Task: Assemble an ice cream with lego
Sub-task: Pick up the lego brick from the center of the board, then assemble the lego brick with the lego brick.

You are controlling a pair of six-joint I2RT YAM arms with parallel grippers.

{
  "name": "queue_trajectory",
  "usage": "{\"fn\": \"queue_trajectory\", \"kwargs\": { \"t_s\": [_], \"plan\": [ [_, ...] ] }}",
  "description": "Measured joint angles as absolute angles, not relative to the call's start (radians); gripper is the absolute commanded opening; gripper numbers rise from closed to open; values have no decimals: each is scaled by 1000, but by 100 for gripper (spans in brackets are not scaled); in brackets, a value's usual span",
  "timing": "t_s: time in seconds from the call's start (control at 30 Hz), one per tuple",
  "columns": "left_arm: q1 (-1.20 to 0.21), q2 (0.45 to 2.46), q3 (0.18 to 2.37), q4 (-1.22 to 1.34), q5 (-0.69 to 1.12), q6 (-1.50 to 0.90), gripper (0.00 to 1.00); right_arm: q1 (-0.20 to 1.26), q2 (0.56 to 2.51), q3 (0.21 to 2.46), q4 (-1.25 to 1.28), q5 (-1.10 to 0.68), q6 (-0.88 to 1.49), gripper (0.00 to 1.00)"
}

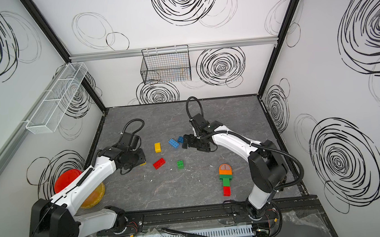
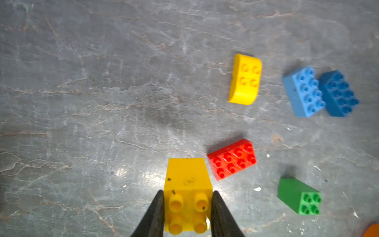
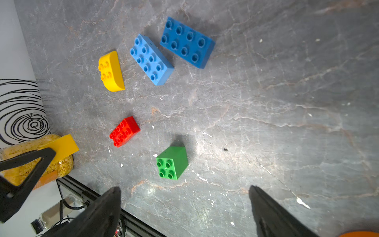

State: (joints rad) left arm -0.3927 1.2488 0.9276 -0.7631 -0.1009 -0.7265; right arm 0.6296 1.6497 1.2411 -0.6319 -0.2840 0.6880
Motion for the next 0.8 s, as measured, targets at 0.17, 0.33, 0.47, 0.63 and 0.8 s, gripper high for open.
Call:
{"fn": "queue_trajectory", "kwargs": {
  "t_s": [0.17,0.33,0.47,0.63,0.8],
  "plan": [
    [-590,1274,1016,-798,-136,-856,16,590,1613,1195,-631,-317,688,100],
    [-739,1351,1109,-813,-165,-971,16,546,1579,1166,-624,-354,686,100],
    [-813,1426,1177,-814,-182,-1042,16,513,1562,1153,-623,-385,675,100],
    [-873,1518,1239,-801,-185,-1099,16,473,1535,1122,-625,-412,655,100],
    [-902,1590,1243,-787,-183,-1130,16,439,1499,1086,-625,-429,639,100]
  ]
}}
